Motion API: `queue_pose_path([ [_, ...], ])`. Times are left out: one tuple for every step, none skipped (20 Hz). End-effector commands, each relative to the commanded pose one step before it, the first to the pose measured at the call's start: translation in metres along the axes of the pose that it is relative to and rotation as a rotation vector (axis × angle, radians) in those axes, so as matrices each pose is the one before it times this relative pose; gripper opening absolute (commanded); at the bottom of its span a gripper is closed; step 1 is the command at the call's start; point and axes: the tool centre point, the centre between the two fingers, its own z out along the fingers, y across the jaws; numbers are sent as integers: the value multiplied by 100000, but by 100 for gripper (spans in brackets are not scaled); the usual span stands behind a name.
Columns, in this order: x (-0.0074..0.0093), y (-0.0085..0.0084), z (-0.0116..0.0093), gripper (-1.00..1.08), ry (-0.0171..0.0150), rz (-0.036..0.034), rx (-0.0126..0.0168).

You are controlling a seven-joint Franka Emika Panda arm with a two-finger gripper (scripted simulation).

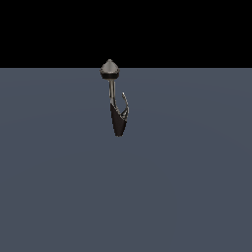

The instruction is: Turn on the faucet by rotating a designated handle.

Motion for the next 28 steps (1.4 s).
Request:
queue_pose_path([
  [1373, -463, 241, -100, -1412, 3862, 2513],
  [628, -226, 121, -100, -650, 1786, 1138],
  [666, -244, 139, -100, -701, 1904, 1193],
  [702, -262, 159, -100, -750, 2019, 1243],
  [715, -272, 176, -100, -777, 2071, 1252],
  [716, -277, 189, -100, -791, 2089, 1240],
  [717, -283, 203, -100, -805, 2106, 1227],
  [717, -288, 216, -100, -818, 2123, 1214],
  [718, -292, 230, -100, -831, 2142, 1202],
  [719, -297, 243, -100, -843, 2159, 1189],
  [719, -301, 256, -100, -855, 2176, 1175],
  [719, -305, 269, -100, -867, 2194, 1162],
  [719, -309, 282, -100, -879, 2210, 1148],
  [719, -312, 295, -100, -890, 2227, 1134],
  [719, -315, 308, -100, -900, 2244, 1121],
  [719, -318, 321, -100, -910, 2260, 1107],
  [719, -321, 333, -100, -920, 2277, 1093],
  [719, -323, 345, -100, -930, 2293, 1079],
  [719, -325, 357, -100, -939, 2308, 1064],
  [719, -326, 369, -100, -948, 2325, 1050],
  [719, -328, 381, -100, -956, 2341, 1036],
  [719, -329, 392, -100, -964, 2356, 1022],
  [719, -330, 403, -100, -972, 2371, 1007],
  [719, -331, 414, -100, -980, 2387, 993],
  [719, -331, 425, -100, -987, 2402, 979],
  [719, -331, 436, -100, -994, 2417, 964],
  [719, -331, 446, -100, -1000, 2431, 950],
  [720, -331, 456, -100, -1006, 2446, 936],
])
